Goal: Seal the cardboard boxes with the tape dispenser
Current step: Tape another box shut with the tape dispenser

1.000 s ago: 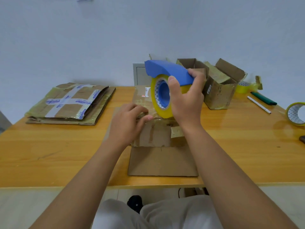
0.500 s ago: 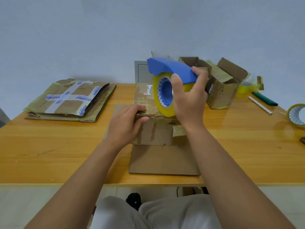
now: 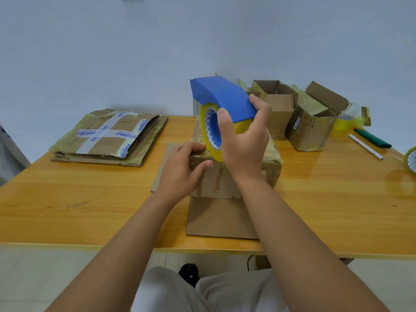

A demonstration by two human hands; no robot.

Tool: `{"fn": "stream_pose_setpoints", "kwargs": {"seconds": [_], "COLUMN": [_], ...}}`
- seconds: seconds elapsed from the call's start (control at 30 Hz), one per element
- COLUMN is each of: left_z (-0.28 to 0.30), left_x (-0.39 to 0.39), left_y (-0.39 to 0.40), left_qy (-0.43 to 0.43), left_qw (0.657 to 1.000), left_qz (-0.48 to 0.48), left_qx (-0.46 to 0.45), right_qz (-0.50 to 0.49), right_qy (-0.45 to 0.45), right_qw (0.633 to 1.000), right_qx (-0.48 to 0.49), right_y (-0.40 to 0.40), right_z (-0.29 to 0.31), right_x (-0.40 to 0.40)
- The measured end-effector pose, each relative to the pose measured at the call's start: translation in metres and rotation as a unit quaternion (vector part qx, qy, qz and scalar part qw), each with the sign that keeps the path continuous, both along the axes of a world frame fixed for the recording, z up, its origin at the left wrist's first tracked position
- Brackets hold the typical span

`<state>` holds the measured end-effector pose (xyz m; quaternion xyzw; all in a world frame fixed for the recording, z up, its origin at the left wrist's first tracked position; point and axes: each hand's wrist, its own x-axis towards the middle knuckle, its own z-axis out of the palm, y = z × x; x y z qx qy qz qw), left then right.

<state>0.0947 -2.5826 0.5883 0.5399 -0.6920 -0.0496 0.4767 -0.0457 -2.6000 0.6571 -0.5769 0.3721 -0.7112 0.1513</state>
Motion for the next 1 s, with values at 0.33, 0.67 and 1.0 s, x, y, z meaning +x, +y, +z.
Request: {"fn": "stream_pose_setpoints", "kwargs": {"seconds": [0.33, 0.67, 1.0], "left_z": [-0.003, -0.005, -0.002], "left_x": [0.018, 0.019, 0.021], "left_y": [-0.004, 0.001, 0.007], "left_qy": [0.005, 0.015, -0.002], "left_qw": [1.0, 0.999, 0.999], "left_qz": [-0.013, -0.033, -0.041], "left_qx": [-0.004, 0.022, 0.024], "right_qz": [0.016, 0.015, 0.014], "right_qy": [0.012, 0.011, 0.01], "right_qw": [0.999, 0.999, 0.999], "right_qx": [0.036, 0.031, 0.03], "right_y": [-0.017, -0.017, -0.014], "right_z": [0.003, 0.003, 0.003], "right_x": [-0.008, -0.008, -0.008]}}
